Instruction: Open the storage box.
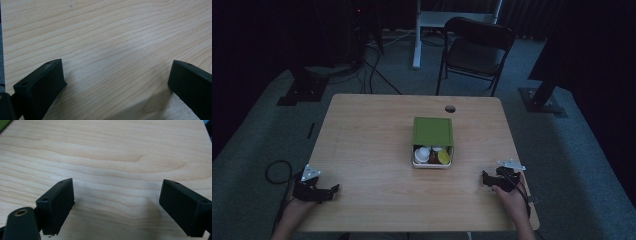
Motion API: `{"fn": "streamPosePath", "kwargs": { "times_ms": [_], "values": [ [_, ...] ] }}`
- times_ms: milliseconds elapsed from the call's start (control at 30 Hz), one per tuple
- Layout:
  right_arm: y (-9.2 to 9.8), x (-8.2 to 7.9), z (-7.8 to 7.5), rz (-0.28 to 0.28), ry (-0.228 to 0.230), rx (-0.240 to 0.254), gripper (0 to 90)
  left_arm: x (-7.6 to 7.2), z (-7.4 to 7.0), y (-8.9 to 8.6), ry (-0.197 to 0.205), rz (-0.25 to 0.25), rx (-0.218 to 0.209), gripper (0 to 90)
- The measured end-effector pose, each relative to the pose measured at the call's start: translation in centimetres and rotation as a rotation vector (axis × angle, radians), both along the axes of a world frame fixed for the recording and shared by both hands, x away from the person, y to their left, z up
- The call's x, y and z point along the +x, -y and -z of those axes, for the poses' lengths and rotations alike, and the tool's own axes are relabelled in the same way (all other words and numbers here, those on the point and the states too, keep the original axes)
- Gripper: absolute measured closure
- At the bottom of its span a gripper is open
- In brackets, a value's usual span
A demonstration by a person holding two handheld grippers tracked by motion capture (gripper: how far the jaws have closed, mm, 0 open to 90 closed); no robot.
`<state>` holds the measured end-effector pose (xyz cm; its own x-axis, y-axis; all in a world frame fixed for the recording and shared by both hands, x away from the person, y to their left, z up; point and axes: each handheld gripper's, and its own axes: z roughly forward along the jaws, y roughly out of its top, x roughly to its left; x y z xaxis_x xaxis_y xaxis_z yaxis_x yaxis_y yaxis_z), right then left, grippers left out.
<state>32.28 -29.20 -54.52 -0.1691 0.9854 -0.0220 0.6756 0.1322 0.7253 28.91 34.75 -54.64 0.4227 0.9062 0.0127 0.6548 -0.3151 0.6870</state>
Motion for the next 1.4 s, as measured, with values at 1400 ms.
{"fn": "streamPosePath", "kwargs": {
  "times_ms": [1400],
  "values": [
    [-9.8, -3.3, -4.6, -0.431, 0.167, -0.123, 15.2, 0.0, 0.0, 0.0, 0.0, 0.003, 0.0, 0.7]
  ]
}}
